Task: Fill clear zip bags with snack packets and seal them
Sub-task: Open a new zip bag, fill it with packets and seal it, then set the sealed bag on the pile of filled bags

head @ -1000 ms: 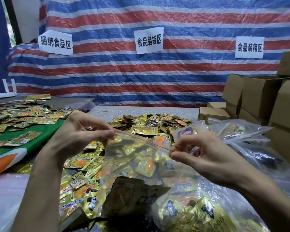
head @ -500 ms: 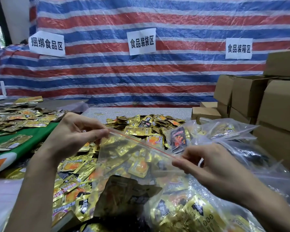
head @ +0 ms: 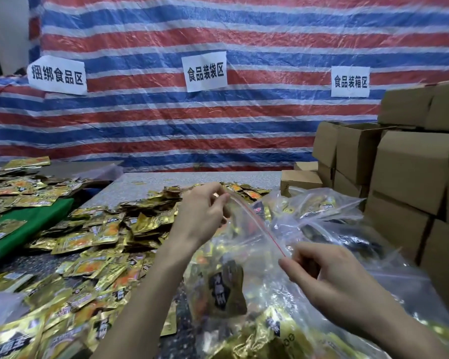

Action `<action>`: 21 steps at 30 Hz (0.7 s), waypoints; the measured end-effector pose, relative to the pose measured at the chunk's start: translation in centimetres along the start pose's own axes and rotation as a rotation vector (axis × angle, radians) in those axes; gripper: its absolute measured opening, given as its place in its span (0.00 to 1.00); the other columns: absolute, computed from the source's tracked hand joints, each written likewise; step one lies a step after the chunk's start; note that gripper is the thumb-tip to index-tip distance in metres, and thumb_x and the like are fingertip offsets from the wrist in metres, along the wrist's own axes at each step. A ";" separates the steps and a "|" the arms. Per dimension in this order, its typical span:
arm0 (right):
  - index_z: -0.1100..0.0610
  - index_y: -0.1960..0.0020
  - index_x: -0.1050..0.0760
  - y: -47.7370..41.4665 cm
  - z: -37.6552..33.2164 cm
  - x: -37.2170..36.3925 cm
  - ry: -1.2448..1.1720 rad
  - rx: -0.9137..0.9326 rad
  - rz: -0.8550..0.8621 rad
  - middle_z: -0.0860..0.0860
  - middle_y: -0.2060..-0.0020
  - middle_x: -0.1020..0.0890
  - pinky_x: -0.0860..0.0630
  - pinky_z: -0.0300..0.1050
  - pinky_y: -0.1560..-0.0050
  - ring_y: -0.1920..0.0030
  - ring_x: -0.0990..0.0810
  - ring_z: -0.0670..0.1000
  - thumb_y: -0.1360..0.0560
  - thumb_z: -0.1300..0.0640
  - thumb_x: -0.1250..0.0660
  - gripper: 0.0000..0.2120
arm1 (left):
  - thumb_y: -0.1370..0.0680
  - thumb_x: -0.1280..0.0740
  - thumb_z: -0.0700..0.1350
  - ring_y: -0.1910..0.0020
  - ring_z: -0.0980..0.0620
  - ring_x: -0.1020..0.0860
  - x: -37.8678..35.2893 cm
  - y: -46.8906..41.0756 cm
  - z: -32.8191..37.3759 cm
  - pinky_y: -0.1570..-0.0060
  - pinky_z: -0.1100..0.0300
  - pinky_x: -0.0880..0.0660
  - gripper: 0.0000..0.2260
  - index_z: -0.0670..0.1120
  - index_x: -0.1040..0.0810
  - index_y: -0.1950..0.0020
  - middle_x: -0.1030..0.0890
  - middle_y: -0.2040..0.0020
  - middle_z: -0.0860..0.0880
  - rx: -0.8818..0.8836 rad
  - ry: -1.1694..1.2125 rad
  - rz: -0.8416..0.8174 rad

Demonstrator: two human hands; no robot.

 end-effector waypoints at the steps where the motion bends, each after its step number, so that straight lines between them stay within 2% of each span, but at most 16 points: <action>1: 0.55 0.68 0.28 -0.3 0.4 0.3 -0.082 -0.032 0.011 0.46 0.72 0.23 0.30 0.43 0.69 0.73 0.25 0.46 0.23 0.45 0.35 0.19 | 0.18 0.35 0.42 0.68 0.50 0.17 -0.4 -0.6 0.5 0.63 0.46 0.18 0.08 0.44 0.20 0.56 0.17 0.67 0.48 0.004 -0.016 0.021; 2: 0.56 0.66 0.26 -0.7 1.1 0.6 -0.199 -0.077 0.030 0.47 0.70 0.20 0.29 0.42 0.71 0.74 0.22 0.47 0.22 0.49 0.34 0.17 | 0.18 0.36 0.42 0.67 0.49 0.17 -0.6 -1.3 1.2 0.62 0.45 0.18 0.08 0.44 0.20 0.56 0.17 0.66 0.47 0.006 -0.027 0.053; 4: 0.60 0.61 0.24 -1.8 2.4 1.5 -0.455 -0.172 0.097 0.51 0.62 0.16 0.25 0.44 0.75 0.74 0.17 0.55 0.21 0.53 0.34 0.14 | 0.18 0.36 0.43 0.63 0.44 0.17 -0.5 -3.2 2.9 0.59 0.44 0.19 0.08 0.43 0.21 0.55 0.17 0.63 0.44 -0.001 -0.047 0.123; 7: 0.64 0.56 0.24 -4.6 3.1 4.4 -0.689 -0.178 0.256 0.56 0.55 0.15 0.20 0.45 0.73 0.69 0.15 0.60 0.19 0.56 0.35 0.11 | 0.18 0.38 0.42 0.58 0.41 0.18 -0.6 -7.2 7.1 0.55 0.42 0.19 0.09 0.39 0.22 0.53 0.18 0.58 0.41 -0.077 -0.022 0.205; 10: 0.63 0.57 0.23 -7.5 3.7 9.6 -0.614 -0.071 0.540 0.58 0.59 0.16 0.17 0.48 0.64 0.62 0.13 0.53 0.19 0.57 0.34 0.11 | 0.17 0.39 0.38 0.53 0.47 0.17 -2.0 -10.7 12.0 0.50 0.46 0.19 0.08 0.44 0.25 0.54 0.18 0.55 0.46 -0.191 0.229 0.198; 12: 0.58 0.58 0.24 -8.8 4.4 13.2 -0.446 -0.019 0.728 0.52 0.61 0.17 0.18 0.46 0.61 0.59 0.15 0.46 0.19 0.55 0.35 0.11 | 0.17 0.39 0.38 0.55 0.55 0.19 -2.7 -11.9 13.9 0.51 0.55 0.19 0.10 0.50 0.27 0.55 0.19 0.55 0.51 -0.276 0.399 0.214; 14: 0.54 0.61 0.25 -9.2 5.6 15.6 -0.285 -0.012 0.856 0.44 0.66 0.20 0.25 0.38 0.64 0.65 0.22 0.37 0.19 0.52 0.35 0.12 | 0.17 0.38 0.37 0.58 0.59 0.22 -3.5 -12.1 13.8 0.54 0.61 0.22 0.09 0.50 0.26 0.54 0.21 0.56 0.52 -0.319 0.511 0.193; 15: 0.51 0.62 0.26 -9.2 6.5 16.2 -0.213 -0.032 0.867 0.42 0.68 0.23 0.30 0.34 0.67 0.68 0.25 0.37 0.19 0.52 0.35 0.13 | 0.17 0.39 0.37 0.58 0.60 0.23 -4.1 -11.9 12.9 0.55 0.62 0.22 0.08 0.48 0.26 0.54 0.21 0.56 0.51 -0.319 0.506 0.167; 17: 0.49 0.64 0.27 -9.2 8.7 16.1 -0.092 -0.116 0.780 0.42 0.69 0.23 0.36 0.29 0.72 0.69 0.27 0.38 0.20 0.52 0.35 0.13 | 0.17 0.38 0.37 0.56 0.57 0.21 -6.3 -10.7 10.0 0.54 0.62 0.23 0.07 0.46 0.26 0.53 0.20 0.55 0.51 -0.280 0.389 0.059; 19: 0.50 0.65 0.26 -8.6 10.9 14.6 0.039 -0.209 0.610 0.45 0.69 0.22 0.35 0.28 0.75 0.69 0.26 0.41 0.21 0.54 0.34 0.14 | 0.18 0.38 0.37 0.52 0.53 0.19 -9.6 -8.5 6.0 0.49 0.56 0.23 0.07 0.46 0.24 0.54 0.18 0.54 0.52 -0.199 0.160 -0.119; 20: 0.51 0.64 0.25 -8.2 11.9 13.4 0.103 -0.268 0.498 0.47 0.67 0.21 0.34 0.29 0.73 0.67 0.24 0.44 0.21 0.53 0.34 0.13 | 0.18 0.37 0.37 0.51 0.52 0.19 -11.4 -7.0 3.8 0.46 0.52 0.22 0.08 0.46 0.22 0.54 0.17 0.54 0.52 -0.145 0.041 -0.223; 21: 0.52 0.63 0.23 -7.7 12.9 12.2 0.165 -0.338 0.382 0.50 0.64 0.19 0.28 0.35 0.67 0.64 0.21 0.48 0.21 0.52 0.34 0.12 | 0.19 0.37 0.38 0.51 0.51 0.18 -12.8 -5.4 1.8 0.46 0.49 0.21 0.07 0.46 0.21 0.53 0.17 0.53 0.51 -0.089 -0.048 -0.312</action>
Point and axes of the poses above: each hand's wrist, its own y-axis away from the middle knuckle, its own x-axis out of the back of the hand, z = x × y, the point moved 9 cm from there along -y, towards the middle knuckle
